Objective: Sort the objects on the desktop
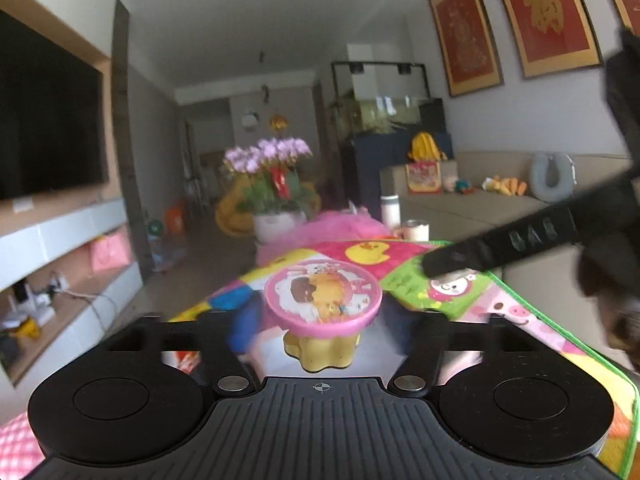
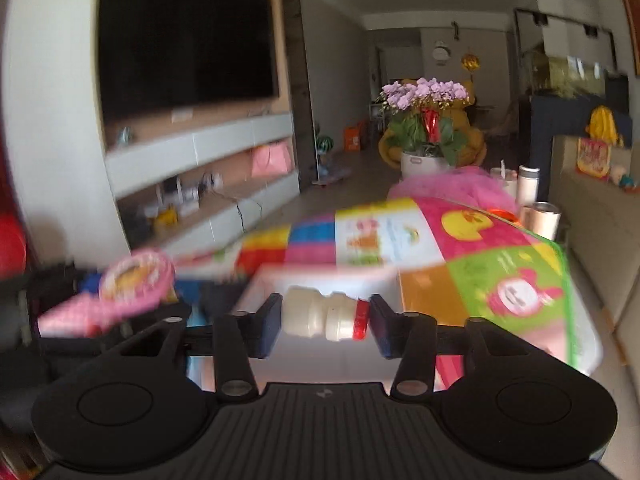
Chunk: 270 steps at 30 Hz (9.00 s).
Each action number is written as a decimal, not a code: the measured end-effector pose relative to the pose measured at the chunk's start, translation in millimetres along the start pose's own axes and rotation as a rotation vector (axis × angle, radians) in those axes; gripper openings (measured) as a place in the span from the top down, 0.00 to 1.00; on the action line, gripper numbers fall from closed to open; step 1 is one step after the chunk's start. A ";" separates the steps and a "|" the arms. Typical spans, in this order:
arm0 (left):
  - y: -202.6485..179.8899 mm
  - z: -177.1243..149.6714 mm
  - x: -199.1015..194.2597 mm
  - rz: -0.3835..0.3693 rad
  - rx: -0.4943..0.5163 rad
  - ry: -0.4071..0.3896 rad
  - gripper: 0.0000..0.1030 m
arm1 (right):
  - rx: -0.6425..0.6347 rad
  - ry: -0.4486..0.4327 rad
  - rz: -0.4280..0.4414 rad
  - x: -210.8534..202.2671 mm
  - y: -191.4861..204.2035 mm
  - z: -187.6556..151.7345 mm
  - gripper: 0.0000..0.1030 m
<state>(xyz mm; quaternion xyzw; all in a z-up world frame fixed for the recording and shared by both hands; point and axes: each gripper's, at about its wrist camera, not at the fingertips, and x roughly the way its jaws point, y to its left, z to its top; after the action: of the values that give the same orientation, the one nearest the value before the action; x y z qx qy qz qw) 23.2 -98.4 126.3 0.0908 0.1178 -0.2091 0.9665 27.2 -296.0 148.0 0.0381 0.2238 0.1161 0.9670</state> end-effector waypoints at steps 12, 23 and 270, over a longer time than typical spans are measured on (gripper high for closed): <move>19.0 -84.1 43.1 -0.197 -0.200 0.261 0.06 | 0.253 0.199 -0.015 124.2 -80.5 -31.2 0.12; 43.1 -100.7 37.1 -0.225 -0.265 0.263 0.01 | 0.139 0.284 0.025 146.1 -34.4 -48.5 0.05; 73.5 -152.3 -57.6 0.246 -0.300 0.453 0.03 | -0.133 0.215 -0.017 -6.9 90.3 -186.1 0.37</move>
<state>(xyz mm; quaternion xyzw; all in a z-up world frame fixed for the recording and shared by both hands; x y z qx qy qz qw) -25.3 23.8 5.4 0.0051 0.3483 -0.0450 0.9363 -79.7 -206.0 -4.6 -0.0409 0.3182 0.1257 0.9388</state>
